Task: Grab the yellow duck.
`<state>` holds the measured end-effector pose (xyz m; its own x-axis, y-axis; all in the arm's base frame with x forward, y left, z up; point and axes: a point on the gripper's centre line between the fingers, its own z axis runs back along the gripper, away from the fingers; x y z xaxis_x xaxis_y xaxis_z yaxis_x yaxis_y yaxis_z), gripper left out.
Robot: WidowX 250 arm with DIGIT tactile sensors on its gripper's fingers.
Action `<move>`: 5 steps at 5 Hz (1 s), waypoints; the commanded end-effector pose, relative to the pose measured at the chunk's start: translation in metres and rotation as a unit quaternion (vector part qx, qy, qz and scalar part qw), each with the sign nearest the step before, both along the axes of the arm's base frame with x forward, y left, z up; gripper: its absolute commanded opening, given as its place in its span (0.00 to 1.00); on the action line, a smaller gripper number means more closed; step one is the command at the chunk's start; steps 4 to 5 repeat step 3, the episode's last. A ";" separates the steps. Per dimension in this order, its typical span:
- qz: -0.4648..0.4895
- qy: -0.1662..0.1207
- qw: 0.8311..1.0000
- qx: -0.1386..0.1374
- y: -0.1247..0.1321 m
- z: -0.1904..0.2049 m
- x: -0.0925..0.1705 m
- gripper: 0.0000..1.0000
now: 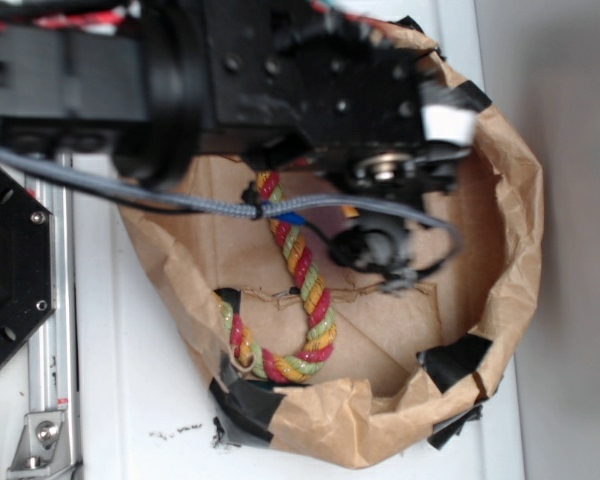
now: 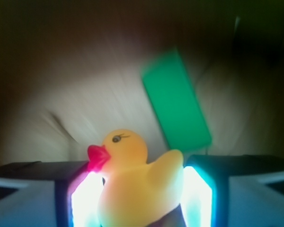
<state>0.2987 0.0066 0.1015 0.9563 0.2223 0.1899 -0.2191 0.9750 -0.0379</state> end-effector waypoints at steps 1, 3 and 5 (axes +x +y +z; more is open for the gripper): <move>-0.033 -0.055 0.998 -0.026 -0.011 0.060 0.014 0.00; -0.063 -0.015 0.998 -0.027 -0.019 0.054 0.005 0.00; -0.063 -0.015 0.998 -0.027 -0.019 0.054 0.005 0.00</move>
